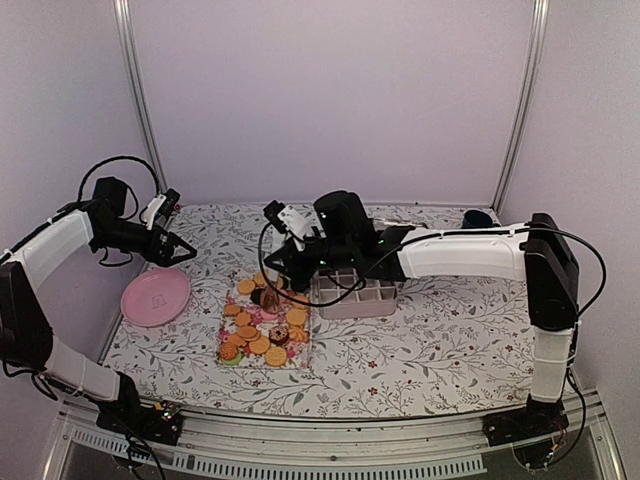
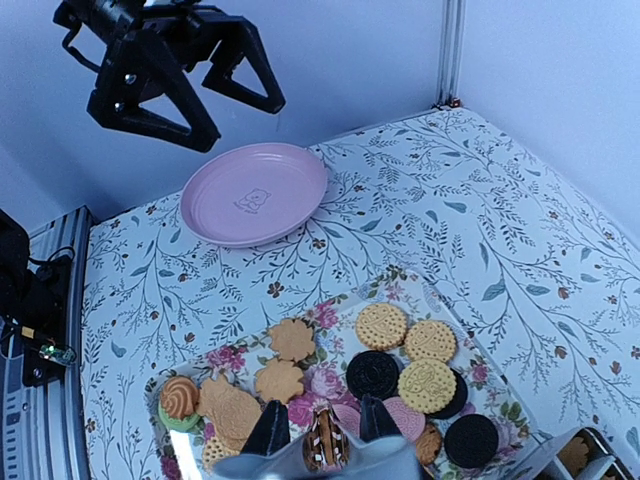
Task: Pack the cookies
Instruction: Pick up the fake cookies from the plate, then place the fake cookies in the empty pocket of the box.
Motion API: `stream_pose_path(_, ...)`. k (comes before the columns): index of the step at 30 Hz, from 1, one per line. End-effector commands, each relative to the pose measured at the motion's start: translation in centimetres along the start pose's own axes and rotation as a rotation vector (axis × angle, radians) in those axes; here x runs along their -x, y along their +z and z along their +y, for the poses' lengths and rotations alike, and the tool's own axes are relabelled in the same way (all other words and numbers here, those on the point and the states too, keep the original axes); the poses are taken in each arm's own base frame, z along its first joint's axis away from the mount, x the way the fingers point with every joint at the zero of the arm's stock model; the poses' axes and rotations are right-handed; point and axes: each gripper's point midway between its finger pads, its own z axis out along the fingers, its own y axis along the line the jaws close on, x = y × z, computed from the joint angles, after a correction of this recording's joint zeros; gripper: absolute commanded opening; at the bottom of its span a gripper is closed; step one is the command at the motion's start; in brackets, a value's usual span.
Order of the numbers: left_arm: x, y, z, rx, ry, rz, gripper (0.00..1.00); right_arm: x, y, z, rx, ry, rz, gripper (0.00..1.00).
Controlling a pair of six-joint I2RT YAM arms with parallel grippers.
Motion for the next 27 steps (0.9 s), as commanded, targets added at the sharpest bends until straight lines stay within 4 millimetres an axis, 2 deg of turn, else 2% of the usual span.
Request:
stream_pose_path(1, 0.5, -0.2, -0.4, -0.005, 0.017, -0.014, 0.99, 6.6, -5.3, -4.3, -0.119, -0.038, -0.141, 0.02)
stream_pose_path(4, 0.4, -0.2, -0.4, -0.005, 0.017, -0.013, 0.99, 7.3, -8.1, -7.6, -0.19, -0.027, -0.16, 0.03)
stream_pose_path(7, 0.3, -0.2, -0.4, -0.002, 0.02, -0.013, 0.99, 7.0, -10.5, -10.5, -0.262, -0.022, -0.16, 0.03)
stream_pose_path(12, 0.4, -0.1, -0.4, -0.007, 0.016, -0.012, 0.99, 6.0, -13.0, -13.5, -0.34, -0.013, -0.141, 0.04)
stream_pose_path(15, 0.3, -0.1, -0.4, -0.01, 0.013, -0.011, 0.99, 5.1, -13.3, -14.0, -0.352, -0.009, -0.125, 0.05)
stream_pose_path(21, 0.3, -0.1, -0.4, -0.009, 0.013, -0.011, 0.99, 3.1, -12.7, -14.0, -0.343, 0.003, -0.084, 0.06)
stream_pose_path(27, 0.4, -0.2, -0.4, -0.006, 0.015, -0.014, 0.99, 1.9, -12.5, -14.3, -0.359, 0.004, -0.058, 0.06)
